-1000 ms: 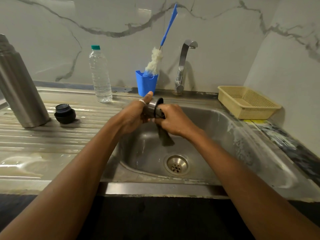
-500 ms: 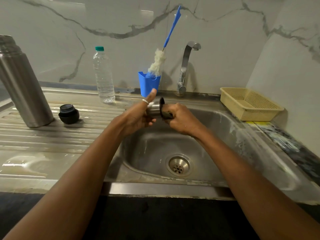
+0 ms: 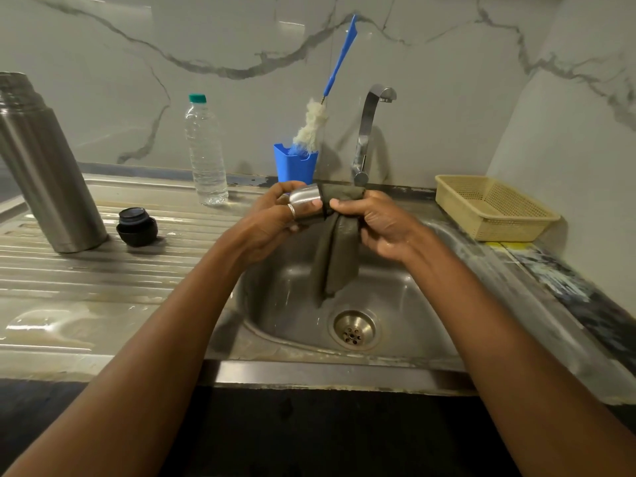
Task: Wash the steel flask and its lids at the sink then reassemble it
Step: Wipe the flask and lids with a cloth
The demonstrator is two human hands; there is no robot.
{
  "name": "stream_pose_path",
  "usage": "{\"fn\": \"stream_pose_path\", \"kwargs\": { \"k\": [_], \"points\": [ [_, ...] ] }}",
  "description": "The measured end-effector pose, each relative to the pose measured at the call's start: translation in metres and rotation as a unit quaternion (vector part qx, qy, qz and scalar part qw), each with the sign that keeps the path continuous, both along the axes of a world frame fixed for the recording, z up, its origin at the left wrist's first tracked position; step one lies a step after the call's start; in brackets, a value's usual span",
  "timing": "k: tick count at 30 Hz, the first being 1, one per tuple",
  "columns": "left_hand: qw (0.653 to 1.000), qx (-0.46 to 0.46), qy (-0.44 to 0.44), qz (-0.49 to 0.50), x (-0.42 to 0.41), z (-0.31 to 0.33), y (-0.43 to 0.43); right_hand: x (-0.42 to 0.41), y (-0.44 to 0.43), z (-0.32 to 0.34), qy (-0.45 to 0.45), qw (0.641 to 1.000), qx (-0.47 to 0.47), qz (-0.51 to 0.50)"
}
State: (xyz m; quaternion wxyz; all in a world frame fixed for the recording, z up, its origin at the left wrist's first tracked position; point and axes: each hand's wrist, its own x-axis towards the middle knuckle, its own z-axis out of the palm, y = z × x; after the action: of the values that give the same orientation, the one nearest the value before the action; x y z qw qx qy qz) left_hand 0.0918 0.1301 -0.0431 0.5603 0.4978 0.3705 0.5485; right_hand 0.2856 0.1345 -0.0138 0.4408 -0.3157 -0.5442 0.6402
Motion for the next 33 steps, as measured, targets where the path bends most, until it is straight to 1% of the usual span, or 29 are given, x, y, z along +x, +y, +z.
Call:
{"fn": "stream_pose_path", "kwargs": {
  "k": [3,6,9,13,18,22,25,27,33],
  "points": [
    [0.998,-0.001,0.032,0.045,-0.006,0.005,-0.002,0.0,0.001,0.001,0.007,0.997,-0.013,-0.073],
    [0.992,0.014,0.094,0.086,-0.013,0.013,-0.005,0.0,0.002,0.001,0.003,0.992,-0.025,-0.127],
    [0.978,0.021,0.153,0.14,-0.02,0.017,-0.01,-0.003,0.003,-0.002,-0.007,0.987,-0.031,-0.16],
    [0.942,0.02,0.241,0.234,-0.037,0.016,-0.027,-0.011,0.006,-0.009,-0.026,0.984,-0.023,-0.174],
    [0.892,0.024,0.289,0.346,-0.073,0.013,-0.045,-0.023,0.006,-0.017,-0.072,0.983,-0.009,-0.166],
    [0.859,0.016,0.352,0.371,-0.088,0.009,-0.048,-0.028,0.002,-0.02,-0.087,0.983,-0.005,-0.162],
    [0.825,0.004,0.419,0.38,-0.092,0.005,-0.049,-0.03,-0.001,-0.019,-0.098,0.983,0.001,-0.158],
    [0.806,-0.002,0.448,0.387,-0.092,0.003,-0.05,-0.031,-0.002,-0.02,-0.103,0.982,0.004,-0.158],
    [0.794,-0.015,0.463,0.395,-0.092,-0.004,-0.049,-0.031,-0.004,-0.02,-0.119,0.982,-0.001,-0.148]
  ]
}}
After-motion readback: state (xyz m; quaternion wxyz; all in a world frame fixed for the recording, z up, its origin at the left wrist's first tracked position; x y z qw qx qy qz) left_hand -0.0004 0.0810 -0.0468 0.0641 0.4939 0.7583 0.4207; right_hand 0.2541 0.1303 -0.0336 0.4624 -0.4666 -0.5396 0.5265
